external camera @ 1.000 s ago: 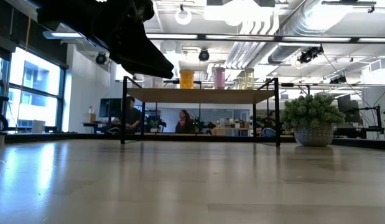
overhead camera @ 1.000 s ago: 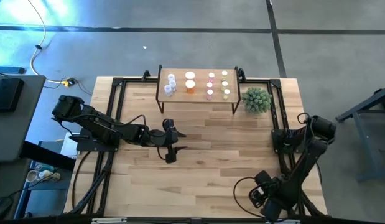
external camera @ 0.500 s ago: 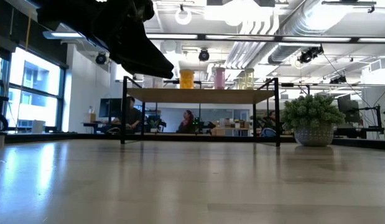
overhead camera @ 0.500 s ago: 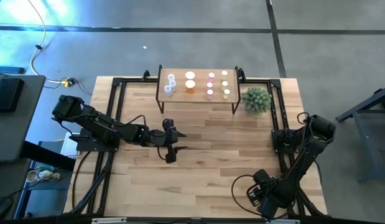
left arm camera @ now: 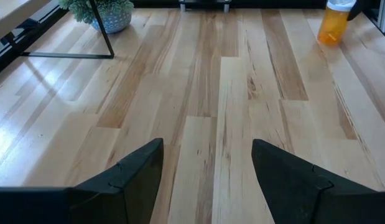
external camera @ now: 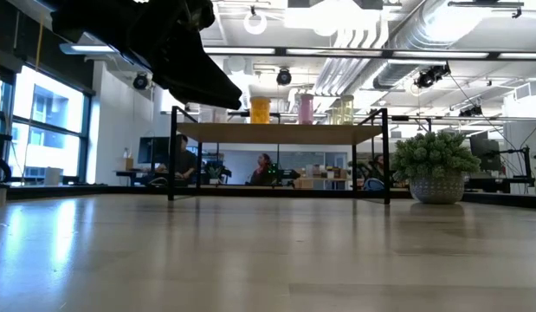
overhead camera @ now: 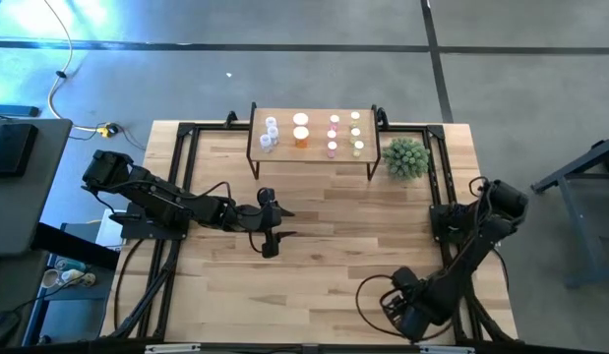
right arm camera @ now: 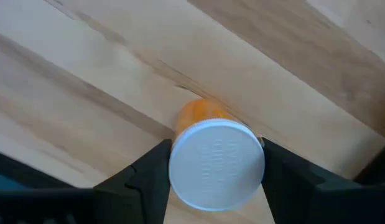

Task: Pick and place medicine bottles onto shelf by color
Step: Put the orange pill bottle aligned with the other orange pill bottles on the shelf

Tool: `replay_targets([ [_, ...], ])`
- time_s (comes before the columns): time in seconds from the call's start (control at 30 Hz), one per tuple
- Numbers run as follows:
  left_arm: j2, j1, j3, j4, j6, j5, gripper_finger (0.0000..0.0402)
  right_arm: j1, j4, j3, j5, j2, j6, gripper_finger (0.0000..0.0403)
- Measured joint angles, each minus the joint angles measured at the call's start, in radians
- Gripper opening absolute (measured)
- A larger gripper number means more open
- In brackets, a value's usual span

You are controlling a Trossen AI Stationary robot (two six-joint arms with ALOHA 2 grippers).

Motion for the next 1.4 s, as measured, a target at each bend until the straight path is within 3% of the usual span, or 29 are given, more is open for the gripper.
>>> replay_targets([
  [0.4,0.0,0.0,0.0,0.0,0.0,0.0,0.0235,-0.194,0.013,0.089,0.088,0.0,-0.317,0.0196],
  [1.0,0.0,0.0,0.0,0.0,0.0,0.0,0.0234,-0.582,0.08,0.17,0.091,0.0,-0.985,0.0195],
  [1.4,0.0,0.0,0.0,0.0,0.0,0.0,0.0235,-0.751,0.073,0.253,0.086,0.0,-1.282,0.0195],
])
